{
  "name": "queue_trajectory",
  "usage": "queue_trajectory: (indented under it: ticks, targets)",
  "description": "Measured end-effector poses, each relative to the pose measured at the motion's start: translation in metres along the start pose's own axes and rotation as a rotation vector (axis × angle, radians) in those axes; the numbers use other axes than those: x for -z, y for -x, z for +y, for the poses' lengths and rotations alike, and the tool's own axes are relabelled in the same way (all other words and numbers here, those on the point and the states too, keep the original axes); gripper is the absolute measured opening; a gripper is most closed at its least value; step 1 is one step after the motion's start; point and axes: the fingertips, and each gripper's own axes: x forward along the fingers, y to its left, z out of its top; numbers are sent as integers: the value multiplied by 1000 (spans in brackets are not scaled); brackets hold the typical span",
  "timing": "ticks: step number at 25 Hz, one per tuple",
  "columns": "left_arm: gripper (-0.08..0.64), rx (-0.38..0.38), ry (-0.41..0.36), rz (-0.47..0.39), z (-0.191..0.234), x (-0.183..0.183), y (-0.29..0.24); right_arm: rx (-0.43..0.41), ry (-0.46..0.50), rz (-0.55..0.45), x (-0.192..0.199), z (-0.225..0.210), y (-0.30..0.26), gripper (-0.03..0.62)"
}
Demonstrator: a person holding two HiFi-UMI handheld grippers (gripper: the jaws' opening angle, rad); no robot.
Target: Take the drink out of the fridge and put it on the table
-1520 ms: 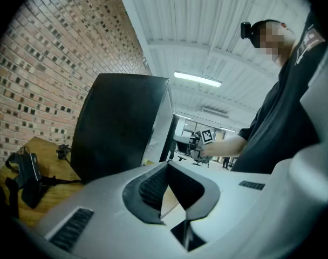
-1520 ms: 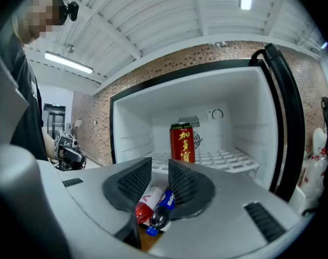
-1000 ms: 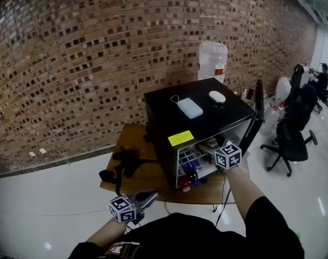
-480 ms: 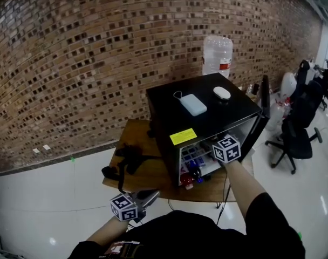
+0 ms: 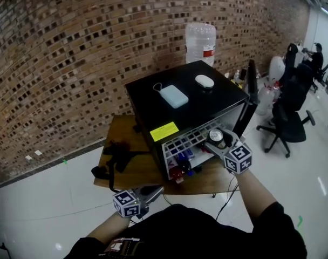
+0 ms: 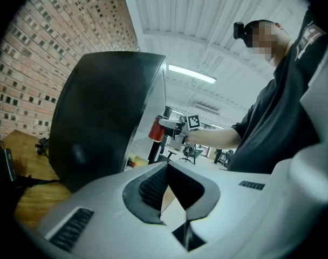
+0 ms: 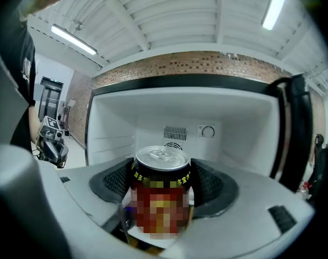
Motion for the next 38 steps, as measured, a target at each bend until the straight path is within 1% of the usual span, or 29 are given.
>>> queue_trajectory:
  ticks: [2,8,12,14,18,21,25,28,31,35,38]
  targets:
    - [-3,33,-6,18,-4,4,-16,27,-21,22,23,-9,24,339]
    - [-3,138,-29,90,-21,12,-60,111,-96,122,114,-27,78,339]
    - [-3,196,-48,143,-34,18,-89,143,-145,176,173,-33,94,339]
    - [-3,217,-72,167,-39,22,-104,150,-150,211,199,-35,98,339]
    - [-3,250,-103,225,-46,34,-131,147,-151,255,240,-34,98,339]
    - [-3,271,-100,262,-50,41,-145,151,-156,278,260,-32,94,339]
    - [-3,285,-85,261,-53,40,-160,180,-171,292,280,-33,89,339]
    - [-3,284,-53,261,-53,40,-169,187,-171,296,293,-33,88,339]
    - [-3,284,-26,252,-51,39,-180,188,-180,281,305,-28,90,341]
    - [-3,284,-9,250,-50,41,-196,187,-184,237,307,-30,97,342]
    - [-3,283,11,253,-48,45,-209,177,-186,243,315,-29,96,347]
